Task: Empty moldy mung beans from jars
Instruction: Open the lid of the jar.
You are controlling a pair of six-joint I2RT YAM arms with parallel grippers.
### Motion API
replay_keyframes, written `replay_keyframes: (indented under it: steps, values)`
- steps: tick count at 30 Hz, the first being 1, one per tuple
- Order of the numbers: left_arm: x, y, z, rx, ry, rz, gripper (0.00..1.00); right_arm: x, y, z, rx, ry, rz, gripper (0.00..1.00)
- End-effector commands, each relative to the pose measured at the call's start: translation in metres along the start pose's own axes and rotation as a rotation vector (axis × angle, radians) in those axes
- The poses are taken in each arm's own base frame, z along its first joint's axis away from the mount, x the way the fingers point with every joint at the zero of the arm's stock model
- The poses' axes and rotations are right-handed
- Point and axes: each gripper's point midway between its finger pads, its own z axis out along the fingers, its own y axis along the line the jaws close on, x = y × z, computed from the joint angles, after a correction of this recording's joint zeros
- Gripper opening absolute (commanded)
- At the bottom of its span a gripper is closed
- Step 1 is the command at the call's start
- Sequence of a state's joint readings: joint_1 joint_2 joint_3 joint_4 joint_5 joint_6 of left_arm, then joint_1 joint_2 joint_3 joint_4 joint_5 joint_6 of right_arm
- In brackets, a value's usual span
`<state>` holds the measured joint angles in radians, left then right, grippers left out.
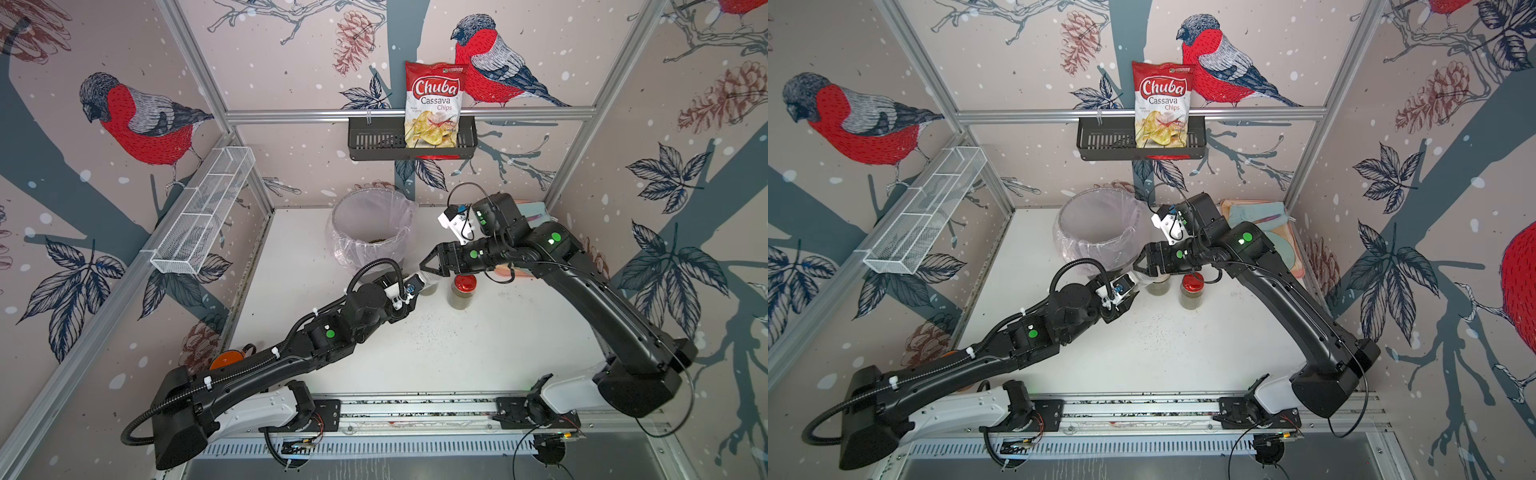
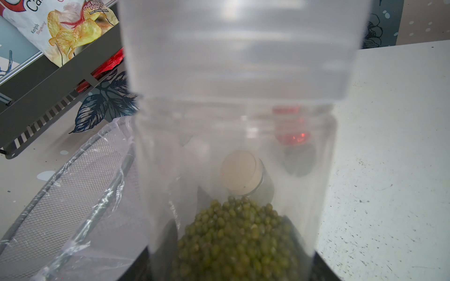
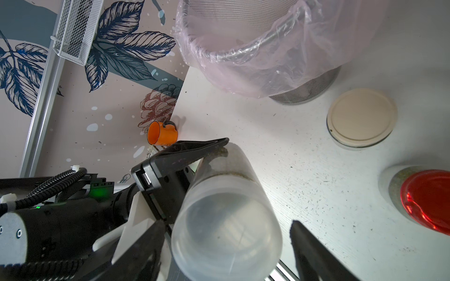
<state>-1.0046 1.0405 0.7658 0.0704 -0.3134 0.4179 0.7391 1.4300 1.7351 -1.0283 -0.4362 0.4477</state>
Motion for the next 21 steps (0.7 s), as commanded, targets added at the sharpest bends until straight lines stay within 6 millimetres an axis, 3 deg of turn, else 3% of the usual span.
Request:
replay_keyframes:
  steps: [1, 21]
  values:
    - [-0.0188, 0.0087, -0.0025, -0.027, -0.074, -0.032, 0.04, -0.0029, 0.0058, -0.0020, -0.022, -0.018, -0.010, 0.80]
    - [-0.0206, 0.0106, -0.0072, -0.031, -0.088, -0.037, 0.04, -0.0017, 0.0064, -0.0049, -0.042, -0.017, -0.004, 0.67]
